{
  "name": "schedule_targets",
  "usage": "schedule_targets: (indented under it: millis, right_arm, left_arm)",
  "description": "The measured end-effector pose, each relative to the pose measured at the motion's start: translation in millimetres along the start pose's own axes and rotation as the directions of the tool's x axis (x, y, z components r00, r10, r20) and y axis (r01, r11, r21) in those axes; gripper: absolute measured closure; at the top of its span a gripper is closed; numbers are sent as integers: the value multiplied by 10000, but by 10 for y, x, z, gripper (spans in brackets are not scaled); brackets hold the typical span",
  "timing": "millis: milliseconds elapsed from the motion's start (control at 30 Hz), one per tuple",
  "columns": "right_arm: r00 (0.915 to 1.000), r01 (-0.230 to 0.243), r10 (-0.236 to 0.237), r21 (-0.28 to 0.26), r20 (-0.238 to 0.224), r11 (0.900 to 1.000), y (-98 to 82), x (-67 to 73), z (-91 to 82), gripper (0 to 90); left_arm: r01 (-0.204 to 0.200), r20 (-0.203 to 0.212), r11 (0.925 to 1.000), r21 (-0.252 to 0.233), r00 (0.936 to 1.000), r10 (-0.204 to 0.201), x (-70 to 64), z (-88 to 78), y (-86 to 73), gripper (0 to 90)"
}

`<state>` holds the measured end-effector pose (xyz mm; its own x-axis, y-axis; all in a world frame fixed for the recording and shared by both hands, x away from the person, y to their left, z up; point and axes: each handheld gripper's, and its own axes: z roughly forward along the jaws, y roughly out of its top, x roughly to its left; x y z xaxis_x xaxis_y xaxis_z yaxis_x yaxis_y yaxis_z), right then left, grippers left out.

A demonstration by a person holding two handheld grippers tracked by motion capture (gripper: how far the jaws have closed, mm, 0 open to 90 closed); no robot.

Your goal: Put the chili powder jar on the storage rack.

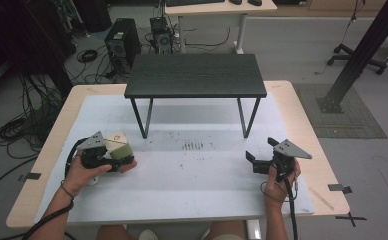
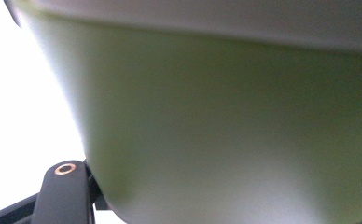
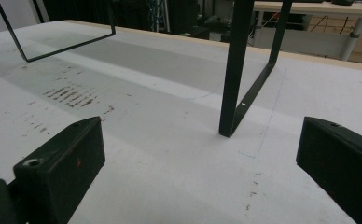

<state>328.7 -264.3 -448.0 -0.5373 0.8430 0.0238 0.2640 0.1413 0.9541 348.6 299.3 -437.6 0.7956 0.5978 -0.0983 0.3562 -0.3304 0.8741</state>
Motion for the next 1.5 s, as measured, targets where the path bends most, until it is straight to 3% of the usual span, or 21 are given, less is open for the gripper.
schedule_targets:
  millis: [1500]
  right_arm:
    - [10000, 96, -95, 208, -17, 9997, 2, 13, 23, 11]
  left_arm:
    - [-63, 29, 10000, 71, 10000, 62, 7, 1, 17, 291]
